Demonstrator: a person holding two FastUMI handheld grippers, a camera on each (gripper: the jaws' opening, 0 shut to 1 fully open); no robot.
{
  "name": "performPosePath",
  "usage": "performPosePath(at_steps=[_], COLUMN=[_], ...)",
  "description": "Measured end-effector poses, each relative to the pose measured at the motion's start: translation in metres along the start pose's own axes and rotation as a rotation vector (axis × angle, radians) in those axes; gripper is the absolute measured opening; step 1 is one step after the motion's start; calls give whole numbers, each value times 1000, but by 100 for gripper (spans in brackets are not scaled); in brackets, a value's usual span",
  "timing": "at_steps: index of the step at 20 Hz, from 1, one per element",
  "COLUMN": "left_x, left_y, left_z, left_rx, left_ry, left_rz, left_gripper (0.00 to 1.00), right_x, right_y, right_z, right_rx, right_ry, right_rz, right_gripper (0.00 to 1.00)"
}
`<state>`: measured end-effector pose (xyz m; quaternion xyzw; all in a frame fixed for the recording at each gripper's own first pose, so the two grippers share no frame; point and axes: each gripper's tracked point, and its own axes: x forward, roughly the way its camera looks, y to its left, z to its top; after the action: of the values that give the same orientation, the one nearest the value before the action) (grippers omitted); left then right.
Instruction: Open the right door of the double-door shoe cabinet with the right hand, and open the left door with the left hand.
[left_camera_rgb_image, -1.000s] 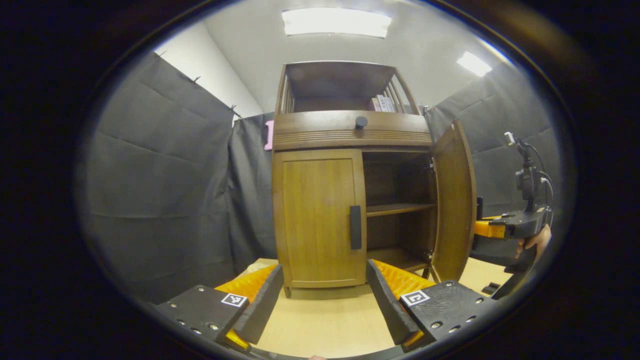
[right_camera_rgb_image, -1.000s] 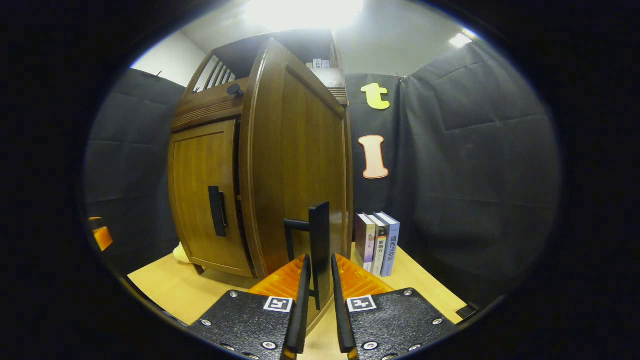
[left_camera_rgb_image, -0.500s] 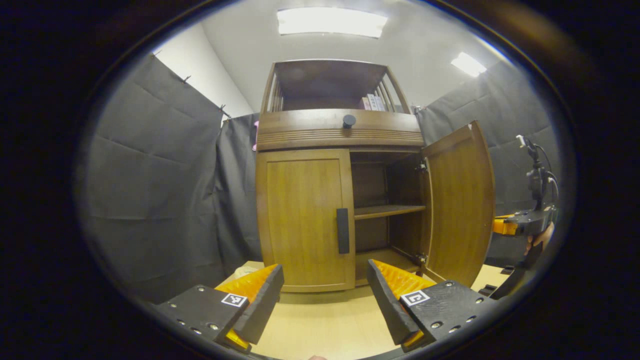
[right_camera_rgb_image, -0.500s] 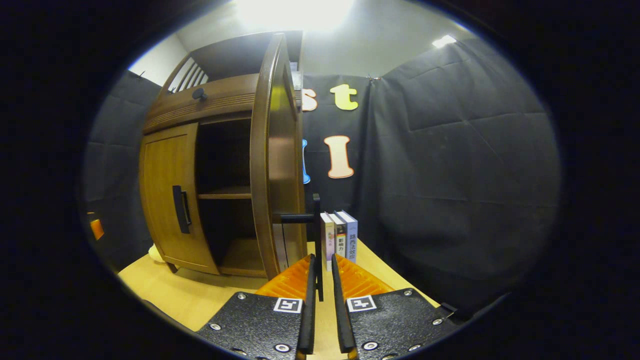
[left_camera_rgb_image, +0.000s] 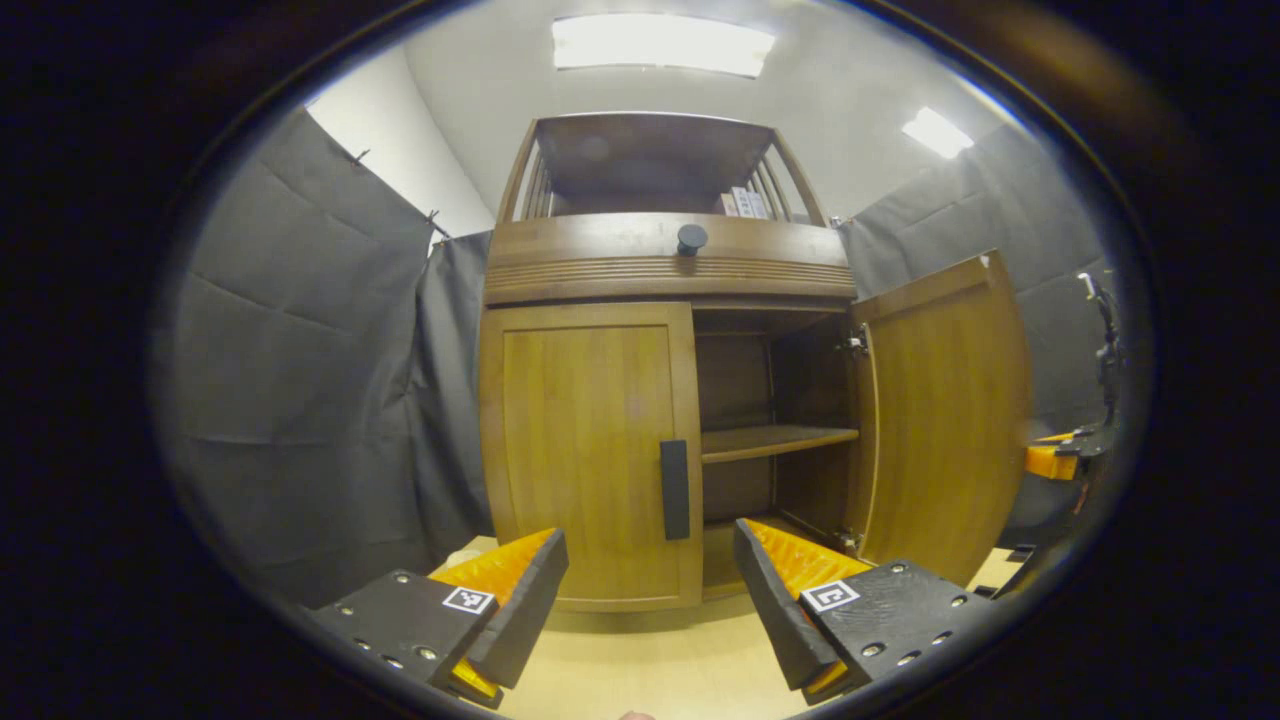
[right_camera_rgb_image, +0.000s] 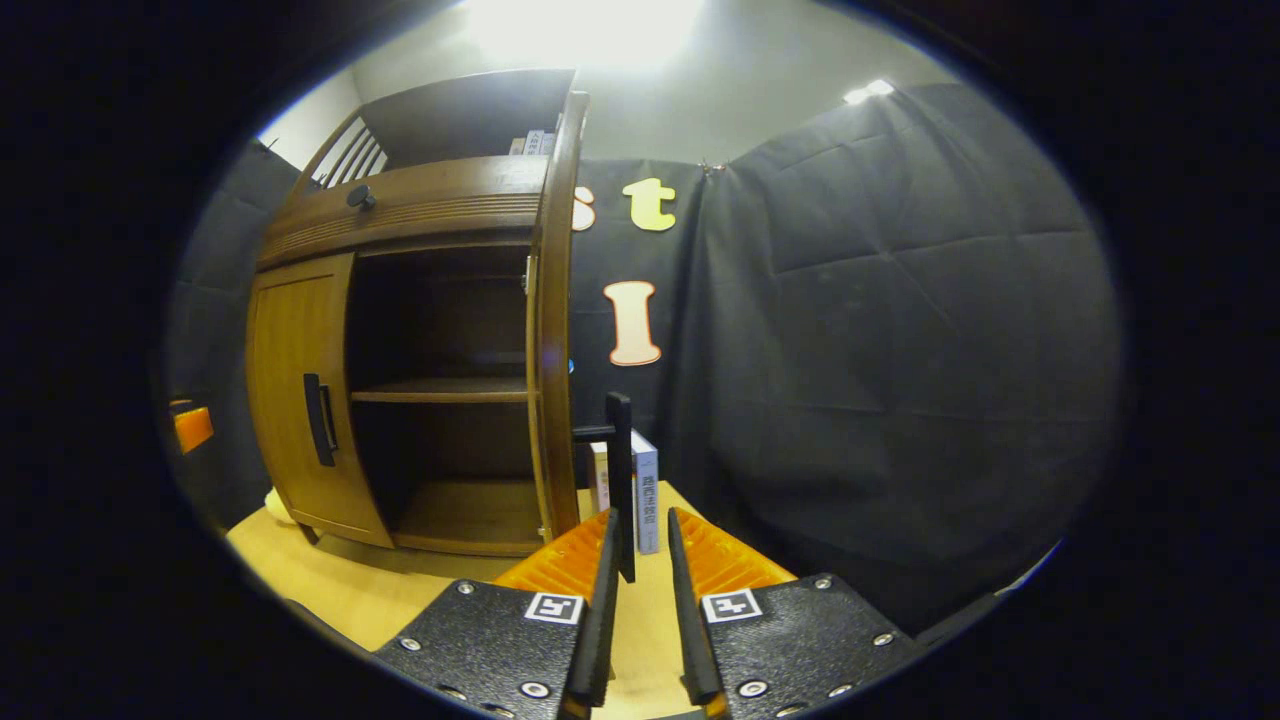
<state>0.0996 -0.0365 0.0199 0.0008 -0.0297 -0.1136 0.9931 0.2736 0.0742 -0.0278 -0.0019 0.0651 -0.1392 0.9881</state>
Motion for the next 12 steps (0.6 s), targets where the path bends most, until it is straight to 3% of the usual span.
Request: performPosePath(at_steps=[4,5,9,10,12], left_x=[52,66,119,133,162], left_y=[0,-3,-13,-20,-29], left_z=[5,2,1,-3,-12], left_rx=[-8,-12,-10,-8,-11], left_ry=[-12,-11,-10,-6,7], left_rz=[4,3,3,3,10], left_gripper=[95,95,95,100,95], right_x=[-11,-13,-26,-27,-29], right_y=[-11,-13,-12,-10,-6], right_z=[3,4,2,3,6], right_rx=[35,32,9,2,-7], right_ry=[0,-3,-15,-20,-35], right_rz=[-17,-27,-20,-16,-9], right_gripper=[88,95,91,94,94])
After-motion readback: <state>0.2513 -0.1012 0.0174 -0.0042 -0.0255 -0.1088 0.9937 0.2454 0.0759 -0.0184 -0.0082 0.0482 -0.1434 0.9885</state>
